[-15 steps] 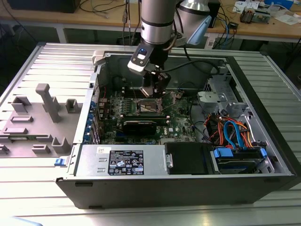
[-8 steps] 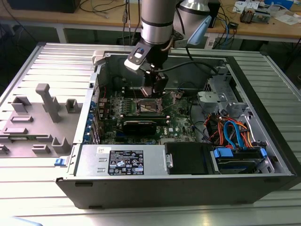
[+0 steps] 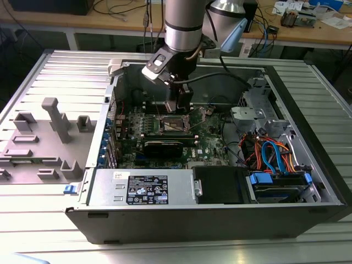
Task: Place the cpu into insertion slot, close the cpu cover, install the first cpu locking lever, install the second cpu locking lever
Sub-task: 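Place the cpu into insertion slot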
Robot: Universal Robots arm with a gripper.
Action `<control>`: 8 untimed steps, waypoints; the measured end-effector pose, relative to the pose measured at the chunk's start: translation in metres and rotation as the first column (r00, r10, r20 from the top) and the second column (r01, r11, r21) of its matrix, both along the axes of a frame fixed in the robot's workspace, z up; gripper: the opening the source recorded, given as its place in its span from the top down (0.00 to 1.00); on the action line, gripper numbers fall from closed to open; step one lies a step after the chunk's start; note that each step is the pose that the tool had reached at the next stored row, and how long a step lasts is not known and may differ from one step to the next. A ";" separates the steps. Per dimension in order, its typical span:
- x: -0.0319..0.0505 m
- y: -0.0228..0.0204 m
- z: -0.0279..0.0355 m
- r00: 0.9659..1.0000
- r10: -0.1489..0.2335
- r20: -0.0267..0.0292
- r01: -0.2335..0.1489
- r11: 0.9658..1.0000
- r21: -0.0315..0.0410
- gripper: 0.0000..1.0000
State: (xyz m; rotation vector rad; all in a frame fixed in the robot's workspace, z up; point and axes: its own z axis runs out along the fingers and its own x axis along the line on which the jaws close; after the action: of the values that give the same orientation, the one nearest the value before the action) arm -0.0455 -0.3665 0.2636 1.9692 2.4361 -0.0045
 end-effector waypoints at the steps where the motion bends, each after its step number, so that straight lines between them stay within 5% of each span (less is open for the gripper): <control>1: 0.0000 0.0000 -0.0001 1.000 -0.021 0.000 0.021 1.000 0.000 0.45; 8: 0.0000 0.0000 -0.0015 0.993 -0.115 0.000 0.115 0.993 0.000 0.45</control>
State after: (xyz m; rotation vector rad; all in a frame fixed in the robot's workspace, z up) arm -0.0455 -0.3665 0.2620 2.1063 2.3185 -0.0053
